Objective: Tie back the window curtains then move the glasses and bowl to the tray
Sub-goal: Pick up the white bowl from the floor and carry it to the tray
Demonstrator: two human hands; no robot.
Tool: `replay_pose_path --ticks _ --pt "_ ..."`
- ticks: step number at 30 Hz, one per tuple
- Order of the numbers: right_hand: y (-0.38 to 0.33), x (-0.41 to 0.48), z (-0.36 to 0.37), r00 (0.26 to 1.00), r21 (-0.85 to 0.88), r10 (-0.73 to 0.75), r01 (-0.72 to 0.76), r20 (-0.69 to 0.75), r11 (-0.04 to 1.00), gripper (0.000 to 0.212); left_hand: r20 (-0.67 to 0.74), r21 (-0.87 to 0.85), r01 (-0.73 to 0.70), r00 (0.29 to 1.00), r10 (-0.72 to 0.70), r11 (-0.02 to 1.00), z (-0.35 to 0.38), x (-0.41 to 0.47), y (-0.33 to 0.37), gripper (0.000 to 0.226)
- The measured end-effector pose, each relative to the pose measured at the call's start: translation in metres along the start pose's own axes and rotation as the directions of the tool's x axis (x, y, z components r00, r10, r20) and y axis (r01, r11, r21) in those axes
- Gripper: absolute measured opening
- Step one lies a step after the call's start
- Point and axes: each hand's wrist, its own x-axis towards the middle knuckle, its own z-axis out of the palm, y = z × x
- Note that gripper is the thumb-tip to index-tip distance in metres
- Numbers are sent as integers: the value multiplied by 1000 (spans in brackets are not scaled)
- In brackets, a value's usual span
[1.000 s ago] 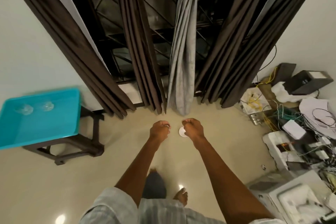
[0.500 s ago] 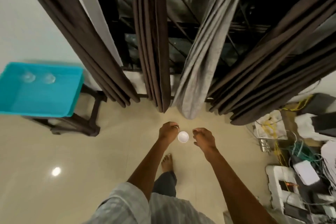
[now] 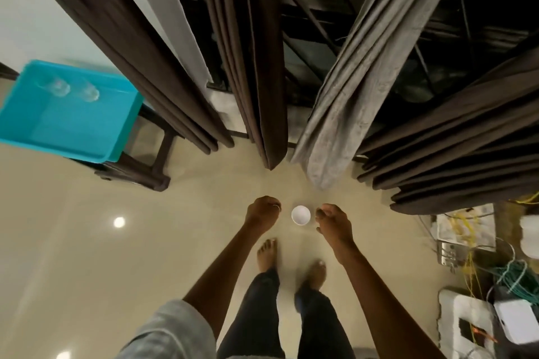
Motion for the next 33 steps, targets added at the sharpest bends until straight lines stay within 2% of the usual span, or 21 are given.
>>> replay_pose_path --ticks 7,14,18,21,24,33 --pt "34 52 -25 994 -181 -50 67 99 981 36 3 59 57 998 -57 997 48 30 -9 29" --pt "99 138 -25 984 -313 -7 63 176 948 39 -6 -25 144 989 -144 989 123 102 -59 32" --pt "150 196 1 975 -345 31 48 221 937 44 -22 -67 176 984 -178 982 166 157 -102 32" --pt "190 244 25 967 -378 65 34 246 925 48 3 53 182 983 -182 982 196 206 -138 30" --pt "228 286 51 960 -391 96 15 264 920 52 43 140 176 982 -184 974 221 253 -170 37" --pt "318 405 129 961 -440 125 -4 247 898 61 66 135 228 969 -238 964 279 399 -253 51"
